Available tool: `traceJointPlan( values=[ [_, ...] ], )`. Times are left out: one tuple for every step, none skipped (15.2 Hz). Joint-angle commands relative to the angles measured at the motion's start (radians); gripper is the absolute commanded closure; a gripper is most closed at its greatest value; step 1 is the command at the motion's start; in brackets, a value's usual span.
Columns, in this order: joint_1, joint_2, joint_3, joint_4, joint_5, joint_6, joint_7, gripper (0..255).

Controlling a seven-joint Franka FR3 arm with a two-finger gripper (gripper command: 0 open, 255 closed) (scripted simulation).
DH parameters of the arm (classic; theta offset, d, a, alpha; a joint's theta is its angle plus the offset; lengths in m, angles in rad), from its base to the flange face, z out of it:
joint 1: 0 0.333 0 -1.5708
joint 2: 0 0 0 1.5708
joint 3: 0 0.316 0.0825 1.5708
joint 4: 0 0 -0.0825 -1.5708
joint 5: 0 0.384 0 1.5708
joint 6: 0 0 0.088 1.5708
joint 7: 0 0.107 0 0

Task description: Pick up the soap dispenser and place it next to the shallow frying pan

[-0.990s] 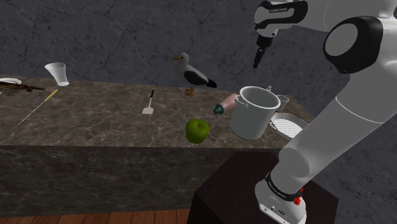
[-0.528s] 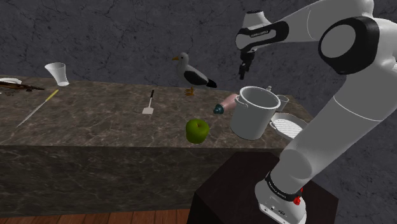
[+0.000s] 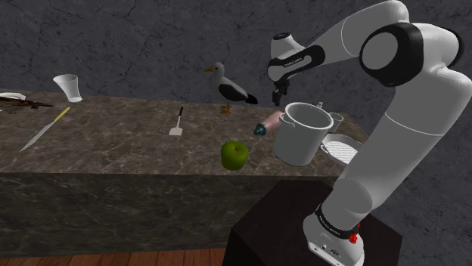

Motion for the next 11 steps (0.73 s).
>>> traceJointPlan(
  values=[
    [-0.004,0.018,-0.003,-0.006,-0.003,0.025,0.005,0],
    [-0.006,0.025,-0.005,-0.010,-0.004,0.037,0.005,0],
    [-0.009,0.033,-0.007,-0.014,-0.005,0.050,0.006,0],
    [-0.011,0.037,-0.009,-0.016,-0.006,0.057,0.006,0],
    [-0.011,0.037,-0.009,-0.016,-0.006,0.057,0.006,0],
    [-0.011,0.037,-0.009,-0.016,-0.006,0.057,0.006,0],
    [-0.011,0.037,-0.009,-0.016,-0.006,0.057,0.006,0],
    [-0.011,0.037,-0.009,-0.016,-0.006,0.057,0.006,0],
    [-0.011,0.037,-0.009,-0.016,-0.006,0.057,0.006,0],
    [-0.011,0.037,-0.009,-0.016,-0.006,0.057,0.006,0],
    [-0.011,0.037,-0.009,-0.016,-0.006,0.057,0.006,0]
  ],
)
